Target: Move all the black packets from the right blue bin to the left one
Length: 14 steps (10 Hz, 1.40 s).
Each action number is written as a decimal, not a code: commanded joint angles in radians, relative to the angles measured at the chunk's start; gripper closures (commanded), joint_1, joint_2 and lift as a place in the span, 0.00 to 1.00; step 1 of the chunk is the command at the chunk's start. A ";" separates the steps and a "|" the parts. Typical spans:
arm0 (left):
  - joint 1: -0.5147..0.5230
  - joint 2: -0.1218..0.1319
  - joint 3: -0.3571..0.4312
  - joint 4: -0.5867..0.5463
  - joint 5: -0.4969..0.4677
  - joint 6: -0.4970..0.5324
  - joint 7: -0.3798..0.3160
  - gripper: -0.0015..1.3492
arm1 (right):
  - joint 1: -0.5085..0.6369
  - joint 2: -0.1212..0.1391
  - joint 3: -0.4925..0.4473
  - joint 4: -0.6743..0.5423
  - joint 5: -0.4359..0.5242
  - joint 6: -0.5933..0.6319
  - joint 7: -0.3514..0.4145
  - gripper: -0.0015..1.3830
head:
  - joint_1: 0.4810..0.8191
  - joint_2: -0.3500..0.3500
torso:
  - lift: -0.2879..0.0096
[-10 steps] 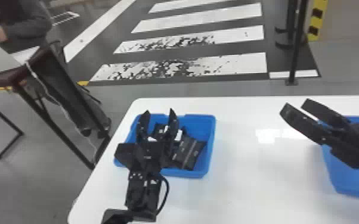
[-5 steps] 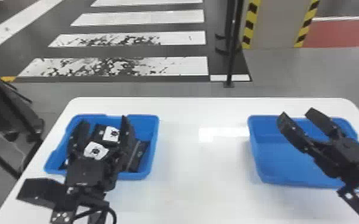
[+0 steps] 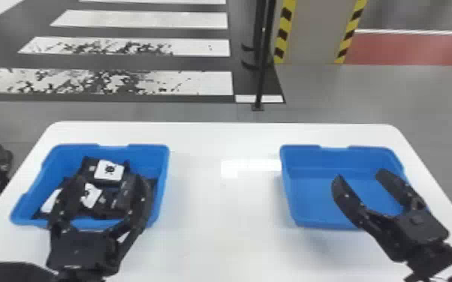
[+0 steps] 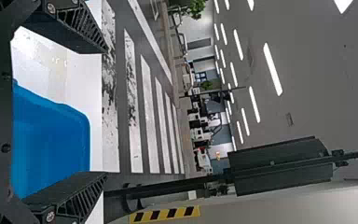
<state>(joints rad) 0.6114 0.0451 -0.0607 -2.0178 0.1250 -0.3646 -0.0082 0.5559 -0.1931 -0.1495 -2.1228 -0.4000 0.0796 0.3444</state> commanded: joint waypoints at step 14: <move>0.034 -0.016 0.051 -0.116 -0.197 0.151 0.030 0.02 | 0.053 0.006 0.020 -0.041 0.057 -0.013 -0.050 0.07 | 0.63 0.48 | 0.50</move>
<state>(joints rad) 0.6458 0.0291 -0.0084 -2.1340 -0.0700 -0.2106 0.0219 0.6058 -0.1871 -0.1298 -2.1612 -0.3429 0.0691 0.2947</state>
